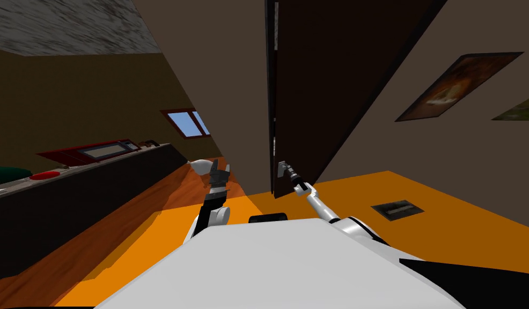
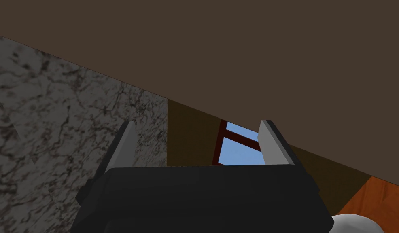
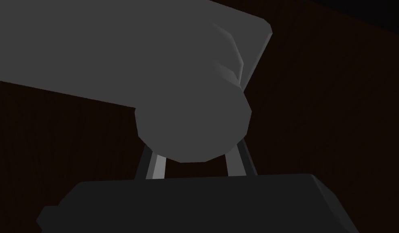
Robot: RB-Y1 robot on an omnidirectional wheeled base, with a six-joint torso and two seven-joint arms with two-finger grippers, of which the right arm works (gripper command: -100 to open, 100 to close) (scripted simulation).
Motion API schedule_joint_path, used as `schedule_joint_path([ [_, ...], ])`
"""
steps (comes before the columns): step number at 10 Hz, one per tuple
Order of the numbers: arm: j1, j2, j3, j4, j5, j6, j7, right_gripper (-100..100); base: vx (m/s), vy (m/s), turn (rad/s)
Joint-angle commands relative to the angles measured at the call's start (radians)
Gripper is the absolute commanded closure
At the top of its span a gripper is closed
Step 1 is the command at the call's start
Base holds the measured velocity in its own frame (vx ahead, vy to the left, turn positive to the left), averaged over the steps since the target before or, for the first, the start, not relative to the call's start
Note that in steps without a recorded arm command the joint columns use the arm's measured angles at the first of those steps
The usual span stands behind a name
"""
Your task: Pull the door open
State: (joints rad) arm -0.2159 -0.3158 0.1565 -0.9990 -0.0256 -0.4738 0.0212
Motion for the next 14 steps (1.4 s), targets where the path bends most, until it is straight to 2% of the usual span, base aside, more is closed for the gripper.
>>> schedule_joint_path([
  [1, -0.013, 0.025, 0.024, 0.025, -0.024, -0.008, -0.05, 100, -0.037, -0.032, 0.092],
  [2, -0.013, 0.025, 0.024, 0.025, -0.024, -0.008, -0.051, 100, -0.036, -0.04, 0.037],
  [4, -0.027, 0.023, 0.025, 0.045, -0.077, -0.01, -0.117, 100, -0.052, -0.041, 0.128],
  [5, -0.027, 0.023, 0.025, 0.045, -0.077, -0.01, -0.134, 100, -0.062, -0.035, 0.059],
  [6, -0.033, 0.022, 0.026, 0.054, -0.104, -0.012, -0.164, 100, -0.061, -0.028, 0.073],
  [7, -0.033, 0.022, 0.026, 0.054, -0.104, -0.012, -0.176, 100, -0.047, -0.029, 0.029],
  [8, -0.04, 0.021, 0.027, 0.064, -0.13, -0.013, -0.212, 100, -0.05, -0.031, 0.062],
  [9, -0.04, 0.021, 0.027, 0.064, -0.13, -0.013, -0.217, 100, -0.04, -0.025, 0.071],
  [11, -0.053, 0.019, 0.029, 0.084, -0.183, -0.015, -0.285, 100, -0.063, -0.032, 0.131],
  [12, -0.053, 0.019, 0.029, 0.084, -0.183, -0.015, -0.301, 100, -0.051, -0.039, 0.037],
  [14, -0.066, 0.017, 0.031, 0.104, -0.236, -0.017, -0.365, 100, -0.053, -0.033, 0.119],
])
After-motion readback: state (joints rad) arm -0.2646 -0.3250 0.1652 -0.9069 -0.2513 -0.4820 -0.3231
